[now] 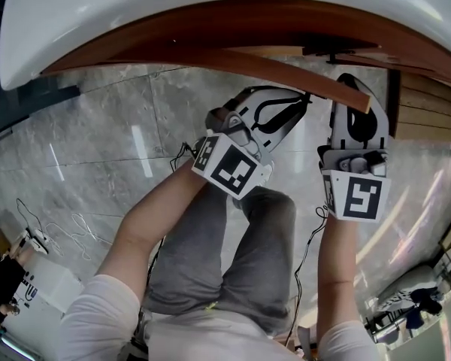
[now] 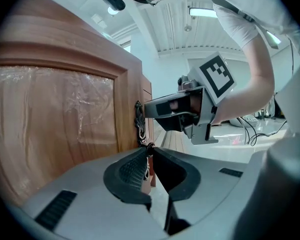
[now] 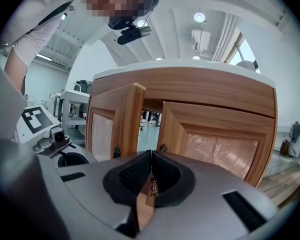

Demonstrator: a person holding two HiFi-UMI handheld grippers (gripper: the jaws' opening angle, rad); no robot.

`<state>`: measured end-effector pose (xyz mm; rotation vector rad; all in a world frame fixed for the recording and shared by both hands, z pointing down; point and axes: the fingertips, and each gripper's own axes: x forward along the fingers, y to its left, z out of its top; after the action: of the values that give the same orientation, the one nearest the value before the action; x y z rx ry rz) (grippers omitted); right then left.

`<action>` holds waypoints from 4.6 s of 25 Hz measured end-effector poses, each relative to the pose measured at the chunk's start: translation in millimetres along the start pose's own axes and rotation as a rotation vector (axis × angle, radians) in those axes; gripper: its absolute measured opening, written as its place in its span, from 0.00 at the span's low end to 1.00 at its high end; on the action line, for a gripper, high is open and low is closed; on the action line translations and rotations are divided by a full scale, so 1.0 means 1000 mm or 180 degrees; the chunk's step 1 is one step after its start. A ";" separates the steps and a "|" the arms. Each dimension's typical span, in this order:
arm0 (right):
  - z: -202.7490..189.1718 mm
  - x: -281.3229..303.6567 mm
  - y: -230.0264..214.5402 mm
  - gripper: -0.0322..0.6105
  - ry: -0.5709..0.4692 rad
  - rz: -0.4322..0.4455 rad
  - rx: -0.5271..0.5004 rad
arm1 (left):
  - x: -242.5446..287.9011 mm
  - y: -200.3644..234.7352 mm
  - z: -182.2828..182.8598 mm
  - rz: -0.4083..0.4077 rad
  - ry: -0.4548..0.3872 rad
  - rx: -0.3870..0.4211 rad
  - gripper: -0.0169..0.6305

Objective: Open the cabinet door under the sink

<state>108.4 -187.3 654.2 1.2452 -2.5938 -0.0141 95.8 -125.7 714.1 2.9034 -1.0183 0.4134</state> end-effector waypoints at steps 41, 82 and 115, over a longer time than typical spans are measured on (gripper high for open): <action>0.026 -0.047 0.095 0.10 0.0094 0.0949 0.0441 | -0.095 -0.057 -0.015 -0.0147 0.0287 -0.0646 0.13; 0.067 -0.099 0.234 0.10 0.0828 0.1694 0.0068 | -0.242 -0.006 0.072 0.1186 0.0444 -0.0928 0.05; 0.299 -0.109 0.178 0.10 0.0358 0.0912 0.0493 | -0.307 0.060 0.261 0.1417 0.0343 -0.0802 0.05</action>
<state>-34.6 -22.3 361.8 0.8793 -2.6887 0.3076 -110.3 -17.9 379.4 2.3976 -1.5704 0.4135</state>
